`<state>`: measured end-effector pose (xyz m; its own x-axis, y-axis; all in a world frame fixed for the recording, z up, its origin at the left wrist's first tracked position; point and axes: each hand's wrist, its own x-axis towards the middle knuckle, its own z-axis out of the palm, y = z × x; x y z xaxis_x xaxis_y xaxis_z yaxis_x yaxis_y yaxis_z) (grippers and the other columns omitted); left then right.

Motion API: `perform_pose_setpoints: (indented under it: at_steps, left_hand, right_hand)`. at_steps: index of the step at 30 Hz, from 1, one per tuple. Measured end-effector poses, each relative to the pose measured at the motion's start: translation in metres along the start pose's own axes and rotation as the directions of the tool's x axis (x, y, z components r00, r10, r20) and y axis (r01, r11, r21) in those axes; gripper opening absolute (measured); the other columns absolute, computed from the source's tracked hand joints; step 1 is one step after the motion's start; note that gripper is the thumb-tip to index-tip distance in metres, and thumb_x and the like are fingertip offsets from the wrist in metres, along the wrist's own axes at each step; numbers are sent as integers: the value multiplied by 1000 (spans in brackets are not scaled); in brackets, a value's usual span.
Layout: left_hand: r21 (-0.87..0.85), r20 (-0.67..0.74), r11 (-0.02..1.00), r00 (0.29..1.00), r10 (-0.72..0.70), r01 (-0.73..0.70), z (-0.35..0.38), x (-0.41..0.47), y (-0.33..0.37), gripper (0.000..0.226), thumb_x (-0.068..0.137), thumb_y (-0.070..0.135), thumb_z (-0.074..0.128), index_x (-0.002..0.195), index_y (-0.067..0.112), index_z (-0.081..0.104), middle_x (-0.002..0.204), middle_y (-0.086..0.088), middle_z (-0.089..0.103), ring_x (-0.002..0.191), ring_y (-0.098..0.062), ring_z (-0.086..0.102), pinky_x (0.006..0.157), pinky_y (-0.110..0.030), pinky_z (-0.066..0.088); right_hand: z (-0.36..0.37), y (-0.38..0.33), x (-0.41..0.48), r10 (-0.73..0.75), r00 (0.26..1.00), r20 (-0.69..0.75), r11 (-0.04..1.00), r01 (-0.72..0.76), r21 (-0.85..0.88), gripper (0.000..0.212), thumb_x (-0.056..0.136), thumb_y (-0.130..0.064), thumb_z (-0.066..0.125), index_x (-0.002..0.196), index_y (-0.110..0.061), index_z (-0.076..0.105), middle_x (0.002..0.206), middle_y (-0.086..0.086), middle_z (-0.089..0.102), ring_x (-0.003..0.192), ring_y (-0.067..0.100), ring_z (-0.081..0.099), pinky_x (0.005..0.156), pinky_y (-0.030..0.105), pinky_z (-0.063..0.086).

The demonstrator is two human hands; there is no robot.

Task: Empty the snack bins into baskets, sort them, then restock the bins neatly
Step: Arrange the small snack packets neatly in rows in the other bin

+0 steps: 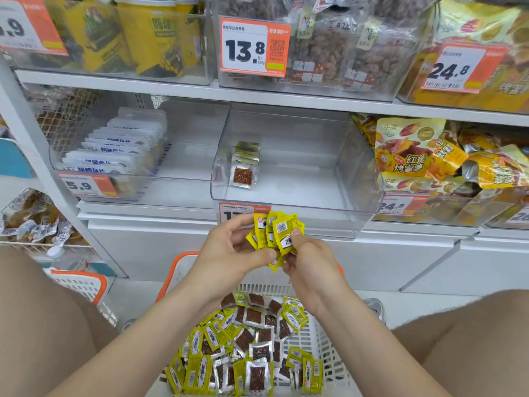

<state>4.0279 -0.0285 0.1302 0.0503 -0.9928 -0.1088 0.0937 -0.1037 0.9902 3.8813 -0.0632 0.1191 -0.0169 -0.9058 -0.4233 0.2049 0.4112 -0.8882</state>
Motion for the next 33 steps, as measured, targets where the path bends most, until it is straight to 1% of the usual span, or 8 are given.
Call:
perform_pose_setpoints:
  at_steps: [5, 8, 11, 14, 18, 23, 29, 33]
  left_hand:
    - [100, 18, 994, 999, -43, 41, -11, 7, 7, 45, 96, -10, 62, 126, 23, 69, 110, -1, 80, 97, -22, 76, 84, -29, 59]
    - [240, 88, 970, 994, -62, 39, -22, 11, 7, 48, 100, -7, 55, 127, 30, 69, 113, 1, 79, 108, -37, 72, 99, -47, 56]
    - [535, 166, 843, 986, -31, -64, -29, 13, 8, 57, 102, 3, 55, 127, 54, 61, 116, 13, 74, 106, -32, 68, 99, -50, 55]
    - [702, 224, 696, 974, -15, -151, -32, 10, 9, 50, 104, 12, 58, 128, 55, 49, 116, 15, 64, 98, -5, 60, 89, -32, 51]
    - [772, 242, 614, 969, -46, -164, -36, 11, 7, 29, 104, 24, 60, 122, 42, 47, 112, -2, 60, 93, -12, 58, 88, -37, 51]
    - [574, 229, 798, 972, 57, -182, -39, 16, 8, 33, 103, 12, 63, 126, 35, 63, 61, 14, 55, 59, -2, 47, 59, -28, 43]
    - [390, -6, 920, 999, 41, -35, -37, 19, 8, 19, 101, 20, 68, 118, 30, 69, 92, 8, 79, 88, -5, 71, 84, -33, 52]
    - [393, -197, 918, 970, 140, -53, -36, 21, 5, 15, 96, 14, 73, 105, 25, 67, 89, -2, 78, 79, -29, 71, 74, -46, 58]
  right_hand:
    - [-10, 2, 7, -279, 950, -141, 941, 242, -237, 27, 110, -32, 42, 106, -16, 63, 102, 16, 72, 89, 30, 66, 88, 48, 57]
    - [-22, -16, 7, -579, 802, 149, 631, 556, -541, 19, 103, -32, 43, 108, -29, 61, 91, -4, 65, 87, 22, 61, 84, 49, 56]
    - [-31, -32, 1, -486, 644, 590, 230, 746, -625, 31, 106, -9, 47, 126, -27, 62, 105, -4, 52, 97, 5, 52, 92, 23, 45]
    - [-29, -26, -4, -357, 637, 683, 191, 765, -615, 55, 102, 3, 49, 144, -33, 53, 116, -7, 42, 101, -5, 49, 92, 11, 39]
    - [-26, -14, -2, -337, 631, 699, 74, 758, -648, 69, 101, 4, 51, 159, -27, 30, 137, -7, 35, 111, 0, 48, 99, 23, 44]
    - [-20, -16, -3, -367, 679, 636, 177, 722, -669, 48, 106, -11, 46, 146, -37, 40, 131, -6, 58, 118, 15, 55, 99, 36, 44]
    - [-23, -26, 0, -451, 827, 336, 535, 552, -640, 22, 110, -18, 42, 129, -30, 46, 76, -6, 59, 61, 4, 52, 64, 32, 46]
    - [-9, -26, -10, -189, 965, 181, 972, 209, -103, 20, 112, -12, 40, 126, -15, 55, 104, 13, 76, 83, 27, 75, 68, 35, 60]
